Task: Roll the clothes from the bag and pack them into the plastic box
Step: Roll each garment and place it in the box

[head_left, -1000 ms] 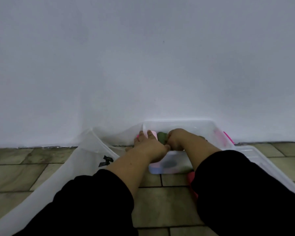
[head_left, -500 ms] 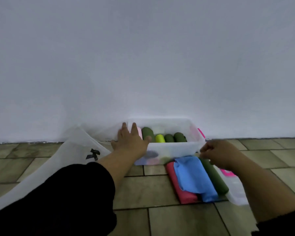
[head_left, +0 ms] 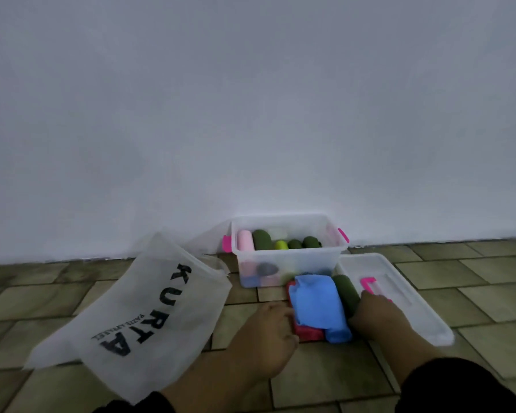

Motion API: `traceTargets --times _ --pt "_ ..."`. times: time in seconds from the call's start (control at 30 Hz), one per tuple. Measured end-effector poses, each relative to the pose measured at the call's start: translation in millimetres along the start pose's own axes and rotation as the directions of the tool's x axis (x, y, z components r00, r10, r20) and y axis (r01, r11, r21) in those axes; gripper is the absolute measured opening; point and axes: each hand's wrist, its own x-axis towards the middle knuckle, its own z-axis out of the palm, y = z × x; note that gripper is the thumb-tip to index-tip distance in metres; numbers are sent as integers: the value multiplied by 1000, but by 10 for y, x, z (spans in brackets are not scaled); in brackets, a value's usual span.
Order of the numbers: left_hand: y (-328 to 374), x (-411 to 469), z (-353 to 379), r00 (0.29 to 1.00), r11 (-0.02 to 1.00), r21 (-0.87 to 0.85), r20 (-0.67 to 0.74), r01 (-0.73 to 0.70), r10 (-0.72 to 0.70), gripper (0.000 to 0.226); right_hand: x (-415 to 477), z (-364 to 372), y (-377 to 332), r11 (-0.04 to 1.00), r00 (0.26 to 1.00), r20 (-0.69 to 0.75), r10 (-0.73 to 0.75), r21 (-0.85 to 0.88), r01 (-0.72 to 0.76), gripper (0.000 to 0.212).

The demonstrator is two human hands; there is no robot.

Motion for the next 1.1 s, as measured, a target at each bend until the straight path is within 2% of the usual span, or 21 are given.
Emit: traceTargets --times 0.07,0.13,0.17,0.2,0.23,0.27,0.3,0.33,0.37,0.43,0.5,0.53,0.63,0.7,0.77,0.83,0.93,1.0,1.1 --pt "-65 -97 120 978 984 -111 166 143 -123 41 -155 42 -1 1000 999 -49 11 28 -9 48" --pt "-61 -153 145 943 954 -151 253 259 -216 46 -277 58 30 998 998 -49 28 63 -25 48" --pt "-33 -166 141 915 929 -173 305 327 -265 47 -314 57 63 994 999 -28 39 107 -36 48" --pt "-10 -166 142 892 907 -196 345 373 -292 48 -343 40 97 970 997 0 77 233 -75 46" --pt "19 -163 140 871 888 -212 382 408 -309 47 -363 16 142 903 992 50 116 410 -126 42" --pt "54 -154 130 859 869 -231 395 437 -327 45 -393 -25 172 766 984 114 134 618 -176 35" --pt "100 -143 120 849 841 -269 397 470 -348 43 -447 -76 204 580 975 185 127 783 -224 28" --pt "156 -123 96 843 800 -326 389 504 -373 41 -525 -133 223 429 969 223 110 868 -248 21" --pt "221 -101 74 833 743 -397 382 538 -399 39 -602 -186 224 348 972 220 85 907 -236 18" --pt "355 -23 40 809 529 -618 376 582 -452 30 -752 -253 131 364 990 137 28 921 -138 16" --pt "487 84 -4 780 260 -789 387 556 -492 16 -949 -269 -60 442 999 17 -36 897 1 16" --pt "534 141 -19 764 161 -829 394 535 -511 14 -1052 -261 -164 491 997 -32 -64 869 59 17" --pt "538 307 -44 682 -25 -858 426 514 -595 21 -1345 -168 -429 598 973 -152 -171 769 225 24" --pt "448 344 -106 620 -155 -856 470 492 -628 23 -1482 -104 -540 594 949 -191 -252 743 308 26" --pt "332 340 -180 592 -255 -850 509 461 -624 26 -1508 -79 -586 560 918 -172 -356 747 357 33" --pt "211 337 -205 580 -267 -840 524 472 -623 31 -1422 -137 -614 461 901 -92 -424 834 302 40" --pt "81 412 -204 624 -232 -863 488 448 -611 30 -1182 -290 -686 207 871 129 -473 978 -32 25" --pt "41 546 -227 670 -132 -895 409 425 -619 23 -992 -393 -770 83 838 173 -517 985 -152 17" --pt "-23 886 -356 728 62 -905 297 421 -618 27 -690 -592 -913 -43 801 124 -586 982 -184 21"
